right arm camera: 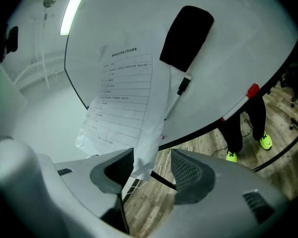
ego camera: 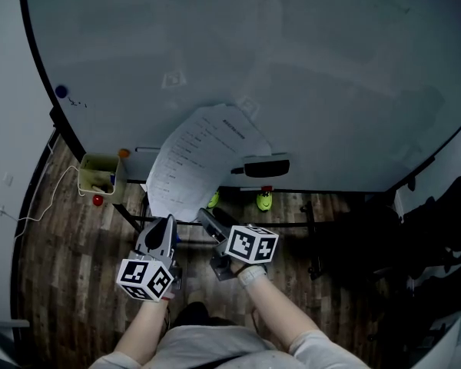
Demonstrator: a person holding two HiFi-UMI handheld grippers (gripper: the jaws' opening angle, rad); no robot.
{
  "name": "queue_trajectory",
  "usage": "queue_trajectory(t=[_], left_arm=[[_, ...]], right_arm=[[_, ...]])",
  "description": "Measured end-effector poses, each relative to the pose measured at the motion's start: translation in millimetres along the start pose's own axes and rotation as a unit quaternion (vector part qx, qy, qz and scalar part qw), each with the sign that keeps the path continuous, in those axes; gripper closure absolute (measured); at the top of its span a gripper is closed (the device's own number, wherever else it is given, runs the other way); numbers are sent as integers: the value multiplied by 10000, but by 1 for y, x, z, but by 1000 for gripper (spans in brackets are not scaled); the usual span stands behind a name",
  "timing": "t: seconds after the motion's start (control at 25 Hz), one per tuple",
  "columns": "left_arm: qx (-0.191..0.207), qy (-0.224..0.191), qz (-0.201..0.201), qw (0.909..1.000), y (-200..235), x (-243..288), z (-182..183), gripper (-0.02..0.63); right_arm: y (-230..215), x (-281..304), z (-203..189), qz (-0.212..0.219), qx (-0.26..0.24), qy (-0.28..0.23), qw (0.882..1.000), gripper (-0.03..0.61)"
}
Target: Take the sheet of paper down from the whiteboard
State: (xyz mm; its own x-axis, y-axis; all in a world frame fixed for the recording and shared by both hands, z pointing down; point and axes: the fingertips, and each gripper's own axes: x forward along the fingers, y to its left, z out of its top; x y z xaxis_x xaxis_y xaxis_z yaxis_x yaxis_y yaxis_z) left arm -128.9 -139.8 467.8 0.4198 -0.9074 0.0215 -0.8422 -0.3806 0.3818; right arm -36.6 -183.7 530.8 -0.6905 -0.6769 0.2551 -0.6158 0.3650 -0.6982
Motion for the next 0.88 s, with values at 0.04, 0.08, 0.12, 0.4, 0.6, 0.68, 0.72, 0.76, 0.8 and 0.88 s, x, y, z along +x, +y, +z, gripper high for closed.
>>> queue_trajectory(t=[0.04, 0.08, 0.12, 0.4, 0.6, 0.68, 0.72, 0.76, 0.8, 0.88], left_arm=[[-73, 15, -14, 10000, -1, 0, -1, 600], [-124, 33, -24, 9999, -3, 1, -3, 600], [-145, 56, -32, 9999, -4, 1, -5, 600], [33, 211, -23, 9998, -7, -1, -11, 600], [403, 288, 103, 9987, -9, -5, -14, 600], [524, 308, 133, 9981, -11, -7, -16, 600], [582, 322, 137, 9977, -12, -8, -17, 600], [645, 338, 137, 9973, -14, -9, -18, 600], [714, 355, 136, 9967, -16, -10, -19, 600], [862, 393, 124, 9954, -20, -13, -21, 600]], right_arm=[[0, 1, 1, 53, 37, -18, 10000, 351], [0, 2, 2, 128, 88, -42, 9999, 349], [0, 3, 3, 227, 165, -70, 9996, 347], [12, 3, 8, 421, -26, -145, 9990, 451], [20, -6, 12, 368, -584, -151, 9975, 518], [23, -11, 13, 357, -787, -156, 9961, 524], [25, -14, 13, 347, -886, -162, 9953, 526], [26, -16, 14, 335, -990, -169, 9944, 528], [28, -19, 14, 322, -1095, -174, 9933, 529], [32, -25, 14, 288, -1287, -188, 9911, 531]])
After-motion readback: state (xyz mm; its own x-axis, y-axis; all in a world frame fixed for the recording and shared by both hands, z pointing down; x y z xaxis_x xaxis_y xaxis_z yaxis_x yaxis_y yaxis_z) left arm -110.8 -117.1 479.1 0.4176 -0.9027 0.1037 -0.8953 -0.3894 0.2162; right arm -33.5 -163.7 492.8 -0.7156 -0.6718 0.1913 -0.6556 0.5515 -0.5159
